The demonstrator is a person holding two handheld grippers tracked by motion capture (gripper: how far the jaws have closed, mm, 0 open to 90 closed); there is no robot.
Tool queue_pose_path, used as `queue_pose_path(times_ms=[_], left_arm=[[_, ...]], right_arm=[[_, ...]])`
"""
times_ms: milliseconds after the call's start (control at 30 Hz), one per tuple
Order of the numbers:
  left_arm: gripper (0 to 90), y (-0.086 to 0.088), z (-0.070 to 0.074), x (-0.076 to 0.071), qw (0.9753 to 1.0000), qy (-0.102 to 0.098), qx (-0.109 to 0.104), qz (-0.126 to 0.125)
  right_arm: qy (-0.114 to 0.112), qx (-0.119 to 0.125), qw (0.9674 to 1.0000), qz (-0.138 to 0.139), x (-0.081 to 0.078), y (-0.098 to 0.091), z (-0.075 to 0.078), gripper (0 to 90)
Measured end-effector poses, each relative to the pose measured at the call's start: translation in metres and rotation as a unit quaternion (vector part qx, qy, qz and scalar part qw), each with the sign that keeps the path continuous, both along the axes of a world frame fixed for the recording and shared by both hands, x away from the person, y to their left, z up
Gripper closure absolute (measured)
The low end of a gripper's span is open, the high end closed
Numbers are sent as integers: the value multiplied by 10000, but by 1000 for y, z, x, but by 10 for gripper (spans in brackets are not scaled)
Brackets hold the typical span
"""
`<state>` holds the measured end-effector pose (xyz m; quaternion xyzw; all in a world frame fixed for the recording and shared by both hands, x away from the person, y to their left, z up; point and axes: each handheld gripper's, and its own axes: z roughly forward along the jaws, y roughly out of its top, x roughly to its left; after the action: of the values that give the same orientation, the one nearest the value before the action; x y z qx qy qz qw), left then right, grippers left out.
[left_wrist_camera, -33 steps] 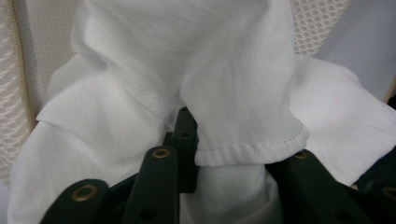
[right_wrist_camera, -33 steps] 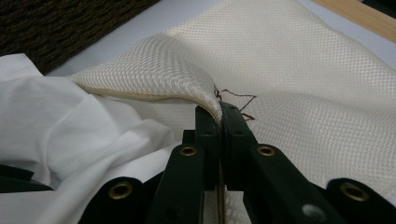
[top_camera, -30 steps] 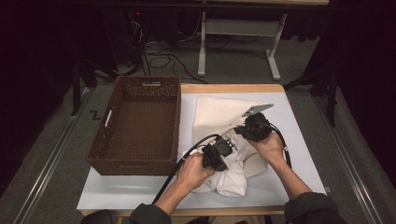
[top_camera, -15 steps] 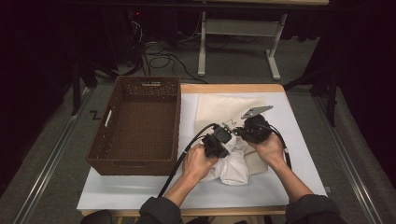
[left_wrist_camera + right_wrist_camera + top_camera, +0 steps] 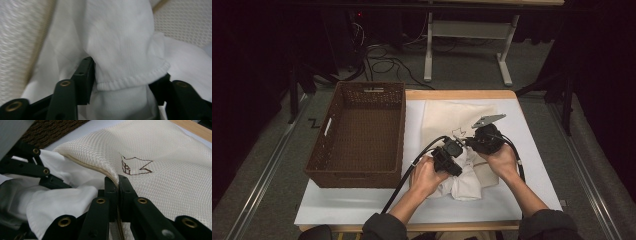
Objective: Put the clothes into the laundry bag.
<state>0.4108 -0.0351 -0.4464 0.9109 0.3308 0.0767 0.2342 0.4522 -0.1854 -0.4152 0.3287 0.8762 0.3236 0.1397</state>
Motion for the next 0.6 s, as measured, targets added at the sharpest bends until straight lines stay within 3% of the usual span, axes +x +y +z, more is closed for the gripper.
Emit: queue_pose_path(times_ms=[167, 367, 467, 600], left_arm=[[416, -4, -11, -1, 9998, 34, 216, -44], [624, -7, -20, 7, 9995, 134, 275, 87], [688, -3, -18, 10, 9998, 68, 115, 178], [707, 6, -9, 18, 9989, 98, -241, 384]], right_arm=[[4, 22, 10000, -14, -1, 0, -1, 878], [-21, 4, 10000, 25, -2, 0, -1, 878], [-9, 28, 10000, 18, -3, 0, -1, 878], [-25, 18, 10000, 68, -4, -1, 1, 878]])
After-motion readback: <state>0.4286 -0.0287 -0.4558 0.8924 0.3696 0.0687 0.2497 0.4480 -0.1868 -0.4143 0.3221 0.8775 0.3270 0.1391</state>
